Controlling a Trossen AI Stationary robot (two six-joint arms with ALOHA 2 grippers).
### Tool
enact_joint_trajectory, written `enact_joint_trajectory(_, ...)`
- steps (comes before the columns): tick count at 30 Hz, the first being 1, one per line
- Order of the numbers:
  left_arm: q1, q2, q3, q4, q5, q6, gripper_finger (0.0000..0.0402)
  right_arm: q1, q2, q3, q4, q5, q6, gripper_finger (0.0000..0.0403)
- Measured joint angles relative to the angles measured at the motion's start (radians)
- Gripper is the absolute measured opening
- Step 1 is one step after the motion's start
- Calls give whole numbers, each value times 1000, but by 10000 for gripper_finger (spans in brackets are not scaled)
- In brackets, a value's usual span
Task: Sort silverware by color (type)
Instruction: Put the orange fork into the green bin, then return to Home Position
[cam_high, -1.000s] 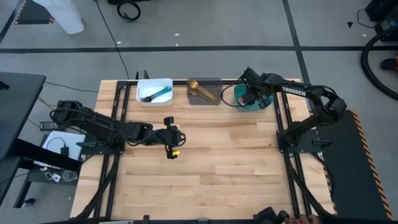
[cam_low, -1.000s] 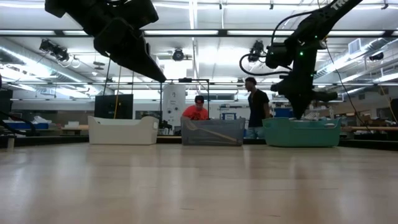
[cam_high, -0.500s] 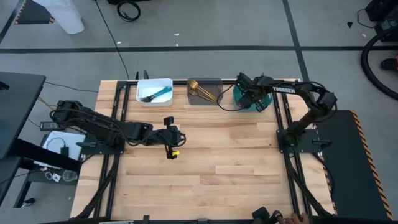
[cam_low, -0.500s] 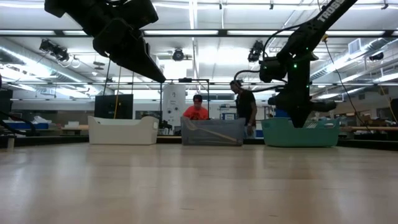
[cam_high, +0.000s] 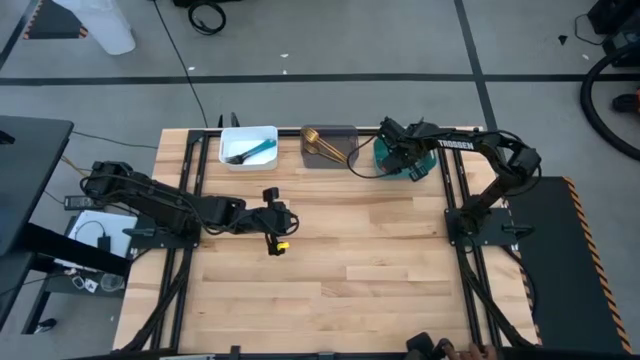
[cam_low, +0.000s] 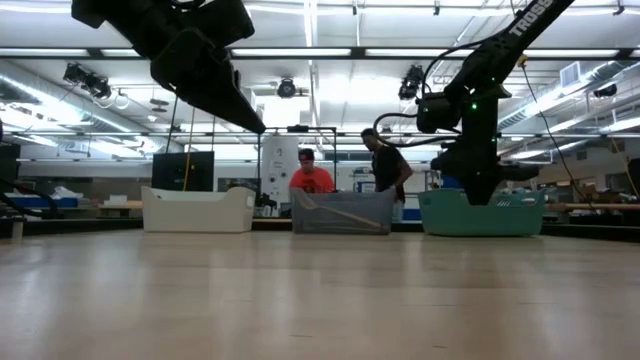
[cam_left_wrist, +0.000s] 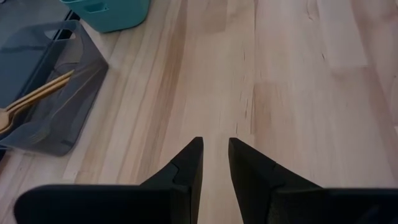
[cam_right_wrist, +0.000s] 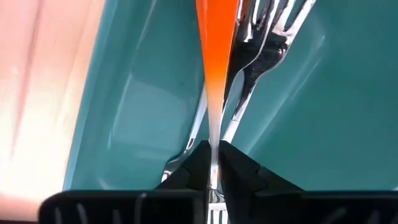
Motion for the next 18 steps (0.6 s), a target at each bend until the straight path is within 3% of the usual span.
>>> enact_joint_trajectory(10,9,-63,-16,28,1,87,84,16,-16,1,-1,35,77,91)
enact_joint_trajectory(18,53,-240,-149,64,41,102,84,62,-142,52,-17,-34,192,99)
